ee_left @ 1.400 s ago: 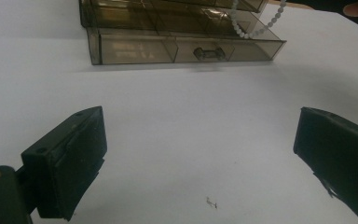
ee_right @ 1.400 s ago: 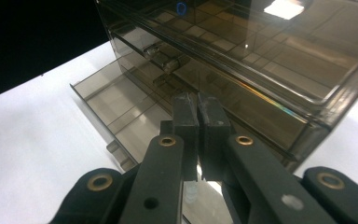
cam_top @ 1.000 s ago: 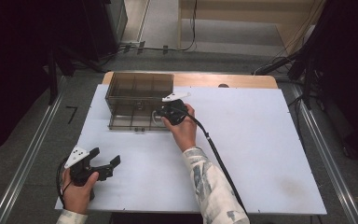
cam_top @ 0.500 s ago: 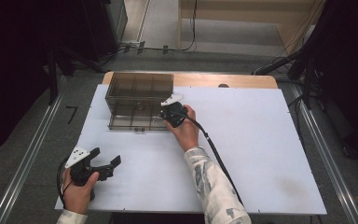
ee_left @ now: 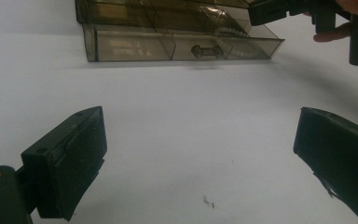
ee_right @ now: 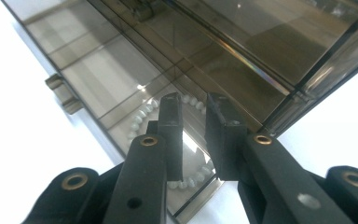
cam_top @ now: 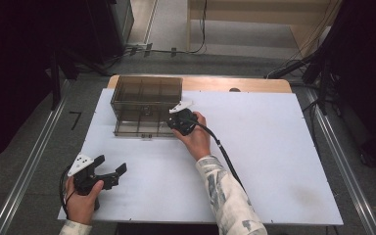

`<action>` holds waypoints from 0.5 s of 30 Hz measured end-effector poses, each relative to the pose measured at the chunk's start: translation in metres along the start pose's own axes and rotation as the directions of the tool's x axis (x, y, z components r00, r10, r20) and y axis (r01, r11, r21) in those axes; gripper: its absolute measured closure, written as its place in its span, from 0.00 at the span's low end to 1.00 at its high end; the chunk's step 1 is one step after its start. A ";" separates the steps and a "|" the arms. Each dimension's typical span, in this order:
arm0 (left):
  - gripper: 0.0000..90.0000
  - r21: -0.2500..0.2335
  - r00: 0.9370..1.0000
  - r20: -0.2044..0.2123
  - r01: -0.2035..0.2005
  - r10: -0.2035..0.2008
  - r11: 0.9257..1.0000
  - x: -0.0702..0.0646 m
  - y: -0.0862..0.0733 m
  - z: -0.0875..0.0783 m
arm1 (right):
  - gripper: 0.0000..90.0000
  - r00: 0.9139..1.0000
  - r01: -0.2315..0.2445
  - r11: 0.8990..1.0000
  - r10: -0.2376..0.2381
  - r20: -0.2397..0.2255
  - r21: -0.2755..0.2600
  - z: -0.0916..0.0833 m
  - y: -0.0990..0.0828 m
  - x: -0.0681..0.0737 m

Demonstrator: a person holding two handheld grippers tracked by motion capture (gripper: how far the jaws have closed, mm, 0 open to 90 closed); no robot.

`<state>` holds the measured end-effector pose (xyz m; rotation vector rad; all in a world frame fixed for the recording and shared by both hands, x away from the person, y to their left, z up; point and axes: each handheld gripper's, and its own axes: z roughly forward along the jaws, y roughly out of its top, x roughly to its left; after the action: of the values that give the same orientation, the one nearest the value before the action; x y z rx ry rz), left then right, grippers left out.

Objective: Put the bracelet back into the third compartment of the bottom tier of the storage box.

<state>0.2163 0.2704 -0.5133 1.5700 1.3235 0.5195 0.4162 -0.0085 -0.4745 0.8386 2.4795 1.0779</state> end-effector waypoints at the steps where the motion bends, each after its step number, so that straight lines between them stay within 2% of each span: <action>1: 0.04 0.000 1.000 0.000 -0.001 0.001 1.000 0.000 0.000 0.000 | 0.82 1.000 -0.010 1.000 0.010 -0.022 -0.013 -0.005 0.000 0.000; 5: 0.04 -0.002 1.000 -0.003 -0.001 0.001 1.000 0.000 0.000 0.000 | 0.77 0.999 -0.023 0.999 0.021 -0.049 -0.036 -0.013 -0.002 0.000; 9: 0.04 0.003 1.000 -0.005 -0.007 0.007 1.000 -0.001 0.000 0.000 | 0.75 0.998 -0.022 0.999 0.020 -0.052 -0.043 -0.017 -0.004 -0.001; 10: 0.04 0.002 1.000 -0.005 -0.007 0.007 1.000 -0.001 0.000 0.000 | 0.70 0.998 -0.032 0.998 0.030 -0.056 -0.049 -0.018 -0.005 -0.002; 14: 0.04 0.002 1.000 -0.005 -0.006 0.006 1.000 -0.001 0.000 0.000 | 0.65 0.997 -0.036 0.998 0.032 -0.064 -0.060 -0.020 -0.007 -0.001; 15: 0.04 0.003 1.000 -0.004 -0.006 0.006 1.000 -0.001 0.000 0.001 | 0.58 0.996 -0.043 0.997 0.038 -0.079 -0.066 -0.020 -0.008 0.001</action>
<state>0.2167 0.2693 -0.5133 1.5768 1.3236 0.5251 0.4027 -0.0235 -0.4665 0.8453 2.4832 1.2226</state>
